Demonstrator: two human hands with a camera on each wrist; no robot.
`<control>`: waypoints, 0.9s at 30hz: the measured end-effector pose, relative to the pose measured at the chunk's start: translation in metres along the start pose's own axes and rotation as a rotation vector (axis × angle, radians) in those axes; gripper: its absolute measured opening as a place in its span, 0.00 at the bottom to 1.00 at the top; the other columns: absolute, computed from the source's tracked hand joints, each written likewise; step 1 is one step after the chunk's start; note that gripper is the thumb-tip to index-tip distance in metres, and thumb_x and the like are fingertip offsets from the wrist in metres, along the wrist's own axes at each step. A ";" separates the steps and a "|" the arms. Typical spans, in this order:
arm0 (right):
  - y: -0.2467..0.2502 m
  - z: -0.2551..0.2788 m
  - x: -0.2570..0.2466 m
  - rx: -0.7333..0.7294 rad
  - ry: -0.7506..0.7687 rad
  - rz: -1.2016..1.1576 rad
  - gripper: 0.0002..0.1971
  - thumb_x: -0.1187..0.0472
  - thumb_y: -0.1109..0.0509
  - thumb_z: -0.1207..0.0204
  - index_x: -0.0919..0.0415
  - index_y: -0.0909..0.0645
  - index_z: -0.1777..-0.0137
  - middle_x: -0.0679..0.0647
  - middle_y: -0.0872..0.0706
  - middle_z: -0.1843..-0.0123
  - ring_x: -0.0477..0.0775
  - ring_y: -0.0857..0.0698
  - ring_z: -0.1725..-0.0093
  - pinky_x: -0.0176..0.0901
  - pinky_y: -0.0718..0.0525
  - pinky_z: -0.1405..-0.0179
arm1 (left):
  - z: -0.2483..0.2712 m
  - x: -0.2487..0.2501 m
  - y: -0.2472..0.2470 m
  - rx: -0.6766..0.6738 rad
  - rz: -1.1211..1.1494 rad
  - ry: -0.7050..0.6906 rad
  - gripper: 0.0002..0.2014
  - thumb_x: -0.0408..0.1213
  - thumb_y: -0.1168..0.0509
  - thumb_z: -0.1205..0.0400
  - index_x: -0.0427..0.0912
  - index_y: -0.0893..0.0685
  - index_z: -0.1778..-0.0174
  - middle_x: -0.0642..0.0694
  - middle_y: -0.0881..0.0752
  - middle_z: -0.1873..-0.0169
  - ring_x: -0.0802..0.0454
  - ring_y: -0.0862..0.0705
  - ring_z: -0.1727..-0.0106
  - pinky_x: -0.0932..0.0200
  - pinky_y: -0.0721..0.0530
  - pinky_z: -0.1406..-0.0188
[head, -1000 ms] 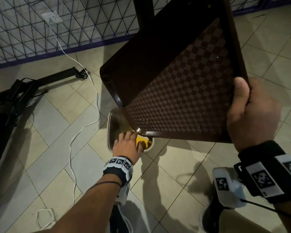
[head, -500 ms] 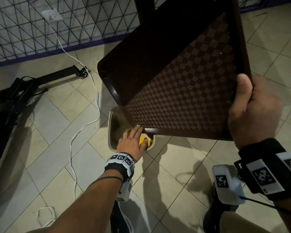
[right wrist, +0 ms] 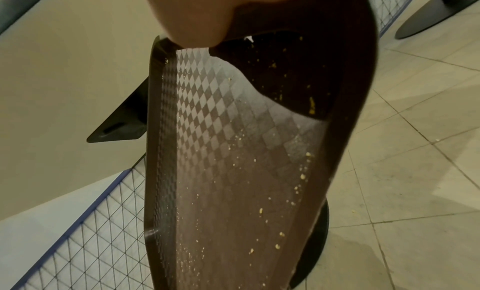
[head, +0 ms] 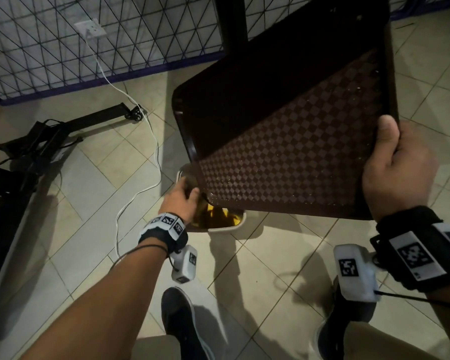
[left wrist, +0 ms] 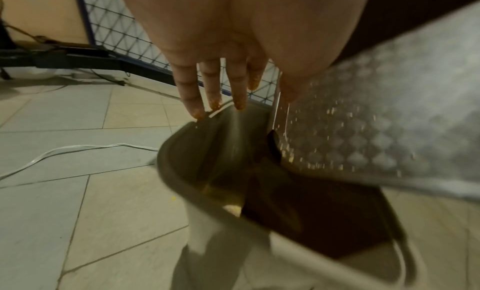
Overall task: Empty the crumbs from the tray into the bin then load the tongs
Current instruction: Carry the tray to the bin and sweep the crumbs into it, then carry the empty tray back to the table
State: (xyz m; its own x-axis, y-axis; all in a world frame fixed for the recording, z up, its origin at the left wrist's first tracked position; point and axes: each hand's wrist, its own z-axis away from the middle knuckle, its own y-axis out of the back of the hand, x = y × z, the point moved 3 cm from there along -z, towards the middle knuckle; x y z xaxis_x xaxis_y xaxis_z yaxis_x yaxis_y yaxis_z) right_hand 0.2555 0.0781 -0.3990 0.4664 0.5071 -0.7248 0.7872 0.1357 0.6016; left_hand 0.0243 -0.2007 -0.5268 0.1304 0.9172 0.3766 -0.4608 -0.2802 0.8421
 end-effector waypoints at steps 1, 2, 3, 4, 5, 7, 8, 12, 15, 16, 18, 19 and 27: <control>-0.002 0.001 0.001 -0.012 -0.026 -0.001 0.23 0.47 0.51 0.12 0.65 0.24 0.54 0.51 0.28 0.70 0.53 0.30 0.71 0.43 0.38 0.72 | -0.002 0.001 0.009 0.006 0.063 0.006 0.29 0.52 0.41 0.14 0.53 0.39 0.16 0.41 0.22 0.26 0.38 0.21 0.29 0.45 0.24 0.32; -0.002 0.000 0.004 -0.026 -0.050 -0.007 0.24 0.46 0.51 0.13 0.66 0.23 0.53 0.55 0.25 0.67 0.56 0.27 0.68 0.44 0.37 0.70 | -0.006 0.005 0.014 0.008 0.116 0.013 0.30 0.51 0.41 0.14 0.52 0.41 0.15 0.42 0.24 0.24 0.38 0.22 0.28 0.45 0.25 0.30; -0.004 0.001 0.005 -0.043 -0.073 -0.017 0.25 0.45 0.51 0.13 0.67 0.23 0.54 0.58 0.23 0.65 0.59 0.25 0.66 0.45 0.35 0.68 | -0.007 0.006 0.023 0.017 0.161 0.028 0.32 0.51 0.41 0.14 0.52 0.44 0.15 0.42 0.25 0.23 0.38 0.24 0.26 0.44 0.27 0.27; -0.005 0.002 0.006 -0.060 -0.100 -0.029 0.26 0.45 0.51 0.13 0.67 0.24 0.55 0.60 0.22 0.64 0.60 0.25 0.65 0.46 0.35 0.68 | -0.009 0.006 0.030 0.026 0.207 0.044 0.33 0.51 0.41 0.14 0.52 0.46 0.14 0.42 0.27 0.22 0.38 0.26 0.24 0.44 0.28 0.26; -0.006 0.002 0.006 -0.073 -0.131 -0.038 0.26 0.45 0.51 0.13 0.66 0.24 0.57 0.61 0.22 0.64 0.60 0.24 0.65 0.45 0.36 0.69 | -0.009 0.007 0.036 0.035 0.248 0.056 0.33 0.50 0.41 0.13 0.53 0.47 0.14 0.42 0.27 0.21 0.38 0.26 0.23 0.44 0.28 0.25; -0.005 0.004 0.005 -0.088 -0.186 -0.038 0.24 0.46 0.50 0.12 0.65 0.27 0.60 0.61 0.22 0.64 0.59 0.25 0.65 0.44 0.41 0.70 | -0.005 0.006 0.046 0.033 0.287 0.085 0.33 0.48 0.42 0.13 0.53 0.49 0.14 0.40 0.27 0.22 0.38 0.25 0.25 0.48 0.27 0.30; -0.002 0.004 0.003 -0.093 -0.205 -0.038 0.23 0.47 0.50 0.12 0.64 0.27 0.60 0.61 0.22 0.64 0.58 0.26 0.65 0.44 0.43 0.71 | -0.003 0.006 0.051 0.033 0.295 0.083 0.32 0.48 0.42 0.12 0.53 0.48 0.14 0.40 0.25 0.23 0.37 0.23 0.26 0.50 0.26 0.32; 0.011 0.007 -0.005 -0.153 -0.268 -0.075 0.25 0.48 0.50 0.12 0.69 0.21 0.53 0.59 0.23 0.59 0.55 0.26 0.59 0.40 0.39 0.67 | 0.013 0.000 0.071 0.069 0.319 0.032 0.21 0.44 0.43 0.13 0.48 0.30 0.22 0.38 0.18 0.31 0.36 0.19 0.33 0.47 0.23 0.33; 0.019 0.017 -0.008 -0.178 -0.315 -0.104 0.27 0.48 0.49 0.12 0.71 0.19 0.51 0.61 0.21 0.58 0.57 0.24 0.57 0.42 0.33 0.59 | 0.029 -0.008 0.086 0.080 0.270 0.006 0.14 0.41 0.42 0.14 0.41 0.21 0.35 0.36 0.15 0.38 0.35 0.18 0.37 0.47 0.21 0.37; 0.022 0.021 -0.007 -0.185 -0.335 -0.113 0.26 0.48 0.49 0.12 0.70 0.19 0.52 0.62 0.20 0.57 0.57 0.23 0.57 0.42 0.33 0.58 | 0.035 -0.010 0.090 0.081 0.260 -0.005 0.13 0.41 0.41 0.14 0.41 0.20 0.36 0.36 0.14 0.39 0.36 0.18 0.38 0.48 0.21 0.39; 0.026 0.030 -0.003 -0.196 -0.376 -0.125 0.27 0.47 0.48 0.13 0.71 0.18 0.49 0.66 0.17 0.53 0.60 0.20 0.54 0.42 0.31 0.57 | 0.046 -0.014 0.096 0.090 0.265 -0.018 0.13 0.40 0.40 0.14 0.43 0.20 0.35 0.39 0.14 0.39 0.39 0.17 0.40 0.51 0.23 0.42; 0.027 0.034 0.000 -0.202 -0.396 -0.131 0.27 0.46 0.48 0.13 0.70 0.18 0.46 0.67 0.15 0.50 0.61 0.18 0.51 0.43 0.28 0.54 | 0.051 -0.016 0.098 0.097 0.279 -0.017 0.13 0.39 0.39 0.15 0.44 0.20 0.34 0.41 0.13 0.40 0.41 0.16 0.42 0.53 0.23 0.43; 0.005 0.044 0.014 -0.302 -0.496 -0.118 0.23 0.43 0.41 0.19 0.65 0.18 0.48 0.62 0.13 0.51 0.64 0.15 0.50 0.58 0.18 0.44 | 0.060 -0.036 0.099 0.181 0.292 -0.009 0.12 0.38 0.35 0.17 0.47 0.20 0.38 0.46 0.14 0.46 0.41 0.16 0.46 0.47 0.19 0.39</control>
State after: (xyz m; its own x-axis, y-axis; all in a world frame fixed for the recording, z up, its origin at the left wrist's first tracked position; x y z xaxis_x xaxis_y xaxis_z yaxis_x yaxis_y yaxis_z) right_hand 0.2832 0.0485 -0.4206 0.5726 0.0250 -0.8194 0.7296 0.4403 0.5233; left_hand 0.0268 -0.2786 -0.4337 0.0245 0.7887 0.6143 -0.3171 -0.5766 0.7530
